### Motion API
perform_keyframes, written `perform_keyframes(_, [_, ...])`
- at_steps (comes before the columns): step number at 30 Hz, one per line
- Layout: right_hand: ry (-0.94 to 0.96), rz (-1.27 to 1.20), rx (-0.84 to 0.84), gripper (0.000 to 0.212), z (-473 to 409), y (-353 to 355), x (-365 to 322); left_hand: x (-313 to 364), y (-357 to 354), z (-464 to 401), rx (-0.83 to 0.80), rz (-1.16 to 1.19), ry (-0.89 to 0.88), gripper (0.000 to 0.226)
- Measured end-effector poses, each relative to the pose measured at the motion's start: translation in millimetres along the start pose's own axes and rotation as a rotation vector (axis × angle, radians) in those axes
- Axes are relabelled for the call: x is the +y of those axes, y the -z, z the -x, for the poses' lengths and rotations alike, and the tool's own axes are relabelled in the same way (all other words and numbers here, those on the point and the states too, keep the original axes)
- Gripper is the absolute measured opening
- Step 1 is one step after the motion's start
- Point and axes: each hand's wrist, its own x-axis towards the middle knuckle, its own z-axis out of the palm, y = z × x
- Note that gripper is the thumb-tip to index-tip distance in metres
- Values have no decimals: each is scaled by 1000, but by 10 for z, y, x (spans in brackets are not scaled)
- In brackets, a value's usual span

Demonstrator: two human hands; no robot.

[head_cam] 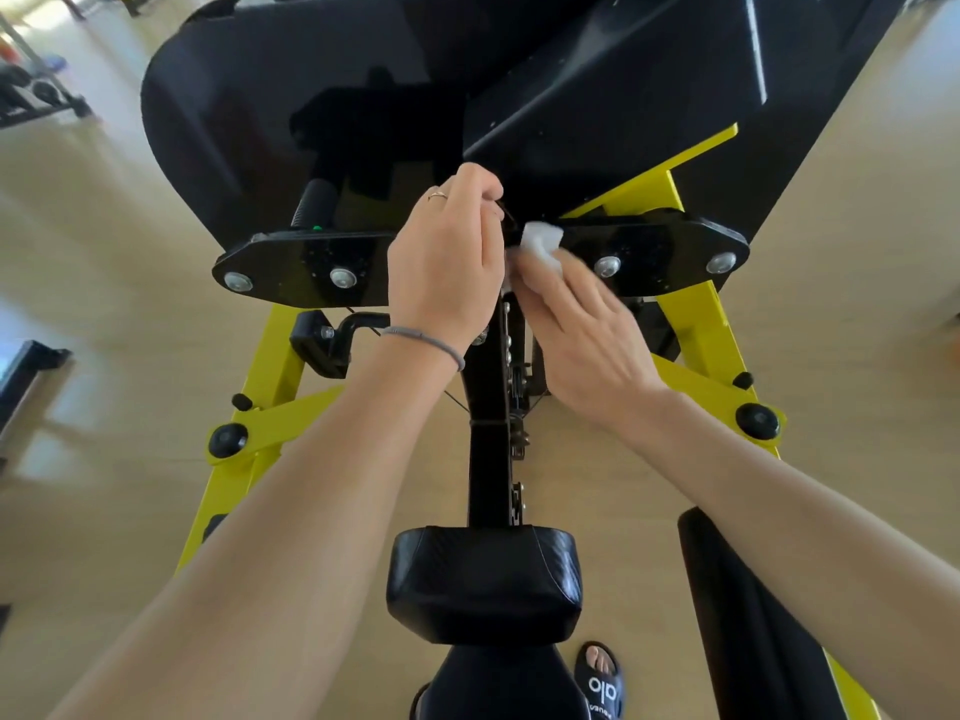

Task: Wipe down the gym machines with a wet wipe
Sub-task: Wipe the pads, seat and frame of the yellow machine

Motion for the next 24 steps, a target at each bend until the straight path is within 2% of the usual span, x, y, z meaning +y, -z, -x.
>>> perform_keyframes(3, [1,25,42,66,-193,133,53,22,8,-1,13,-21,4,40])
perform_keyframes(6, [32,110,-19,72,-132,55,114,15,-4,-2,23,-46,-6,39])
perform_keyframes(10, [54,137,-26,64,24,-65,142,-6,-29,-1,31,-58,-16,36])
perform_keyframes(14, [67,6,29,56,140,-137,72,0,-37,3,54,-61,-23,37])
perform_keyframes(18, [-64,-253,98,59,5,-42,-36,4,-30,0,62,-60,-33,38])
perform_keyframes(24, [-72,-300,2,56,43,-205,54,-23,-60,-6,86,-47,-50,39])
